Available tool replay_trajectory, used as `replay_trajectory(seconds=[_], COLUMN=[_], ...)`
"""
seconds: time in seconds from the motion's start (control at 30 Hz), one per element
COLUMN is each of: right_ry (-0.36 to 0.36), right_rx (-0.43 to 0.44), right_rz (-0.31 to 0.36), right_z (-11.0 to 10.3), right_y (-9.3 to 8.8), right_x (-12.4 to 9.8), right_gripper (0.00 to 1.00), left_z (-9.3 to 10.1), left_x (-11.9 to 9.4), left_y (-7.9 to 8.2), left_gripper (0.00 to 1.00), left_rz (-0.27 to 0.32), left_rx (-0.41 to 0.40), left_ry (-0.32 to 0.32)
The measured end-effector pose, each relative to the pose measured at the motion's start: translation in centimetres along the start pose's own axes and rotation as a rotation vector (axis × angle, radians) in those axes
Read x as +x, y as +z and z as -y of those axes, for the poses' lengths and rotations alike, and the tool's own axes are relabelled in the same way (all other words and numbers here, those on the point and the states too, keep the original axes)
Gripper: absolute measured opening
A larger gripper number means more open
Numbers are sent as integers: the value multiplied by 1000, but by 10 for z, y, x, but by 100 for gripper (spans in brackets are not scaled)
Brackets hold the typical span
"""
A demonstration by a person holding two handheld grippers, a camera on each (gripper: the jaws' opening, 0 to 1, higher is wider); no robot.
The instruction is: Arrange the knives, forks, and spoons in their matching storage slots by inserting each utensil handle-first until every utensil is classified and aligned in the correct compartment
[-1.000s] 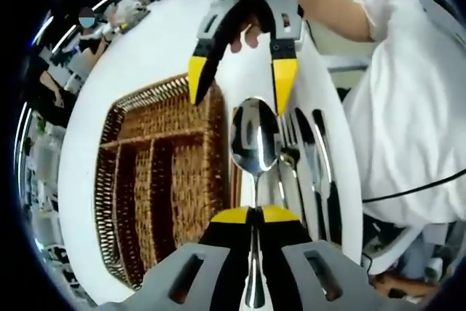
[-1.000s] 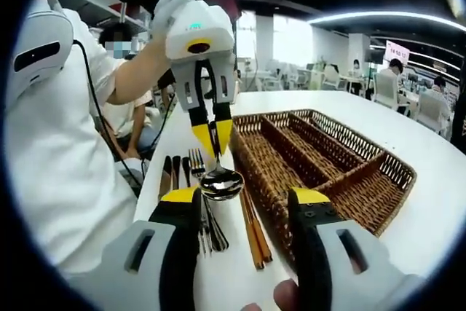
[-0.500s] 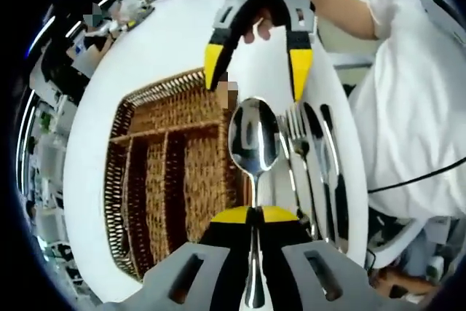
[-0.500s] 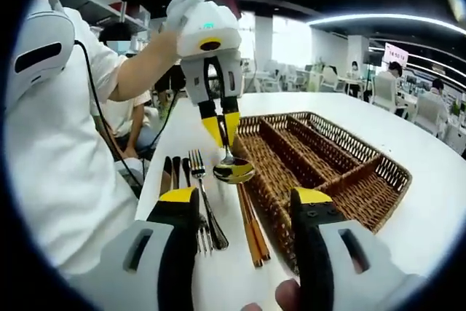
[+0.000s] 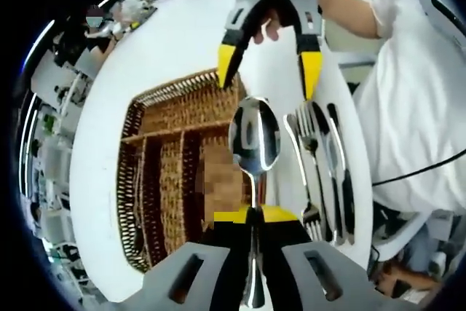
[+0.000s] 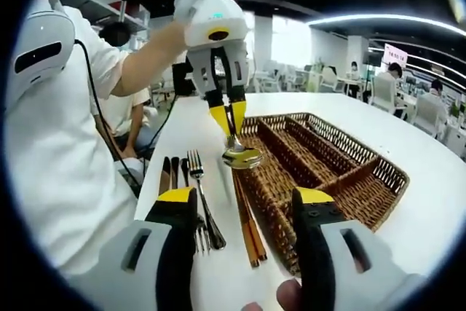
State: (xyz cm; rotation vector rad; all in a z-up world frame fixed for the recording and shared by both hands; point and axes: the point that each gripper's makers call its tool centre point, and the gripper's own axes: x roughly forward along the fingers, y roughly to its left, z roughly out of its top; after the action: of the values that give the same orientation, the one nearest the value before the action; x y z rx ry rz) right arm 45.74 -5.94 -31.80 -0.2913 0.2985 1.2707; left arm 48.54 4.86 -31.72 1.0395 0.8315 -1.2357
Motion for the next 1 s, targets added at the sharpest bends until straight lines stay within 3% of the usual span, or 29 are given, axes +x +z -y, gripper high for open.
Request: replay_trajectory(seconds=[0.3, 0.8, 1.0], right_ry=[-5, -23, -27], right_rx=[-2, 9, 11], right_rz=[-2, -4, -7], right_z=[3, 11, 14], right_y=[2, 1, 0], right_x=[-2, -5, -4], right_gripper=[56, 59, 60], left_z=[-3, -33, -32], left_x=[-3, -3, 2], left_y=[12, 8, 14], left_gripper=[2, 2, 2], left_rz=[0, -8, -13], left_rx=[8, 1, -6], left_ry=[4, 4, 9])
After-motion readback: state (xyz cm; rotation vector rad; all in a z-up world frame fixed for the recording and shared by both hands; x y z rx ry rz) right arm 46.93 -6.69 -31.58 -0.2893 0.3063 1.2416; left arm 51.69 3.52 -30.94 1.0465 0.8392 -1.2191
